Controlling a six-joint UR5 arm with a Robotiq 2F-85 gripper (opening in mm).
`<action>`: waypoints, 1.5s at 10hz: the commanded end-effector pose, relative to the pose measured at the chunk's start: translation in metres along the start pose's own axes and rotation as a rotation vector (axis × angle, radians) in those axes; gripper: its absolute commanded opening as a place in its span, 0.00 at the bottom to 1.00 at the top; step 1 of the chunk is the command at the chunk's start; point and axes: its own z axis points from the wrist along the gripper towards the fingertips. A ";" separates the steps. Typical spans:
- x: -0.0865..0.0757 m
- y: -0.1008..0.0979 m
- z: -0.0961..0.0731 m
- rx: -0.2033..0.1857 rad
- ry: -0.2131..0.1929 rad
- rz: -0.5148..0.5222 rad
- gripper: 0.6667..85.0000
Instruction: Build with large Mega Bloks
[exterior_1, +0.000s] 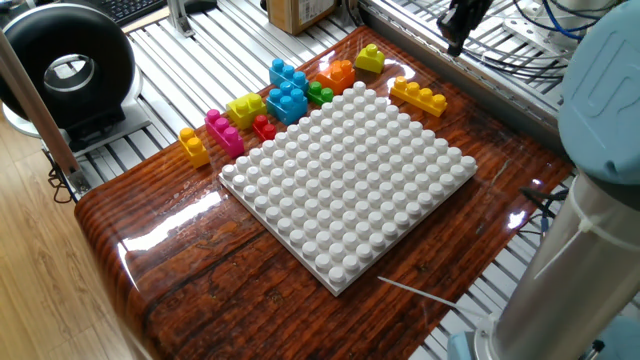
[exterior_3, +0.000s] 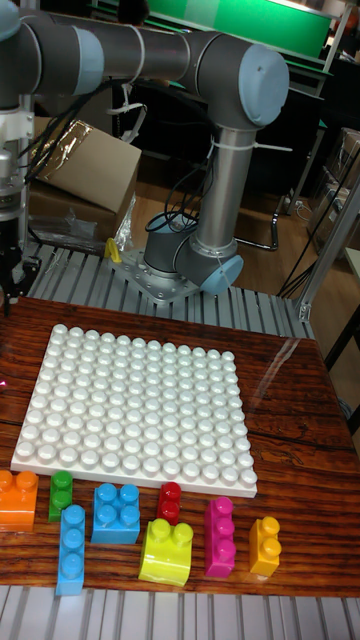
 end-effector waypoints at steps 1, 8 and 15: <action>-0.008 -0.007 0.015 -0.005 -0.021 -0.004 0.47; -0.018 -0.007 0.041 -0.009 -0.050 -0.004 0.42; 0.002 -0.031 0.040 0.085 0.023 0.126 0.00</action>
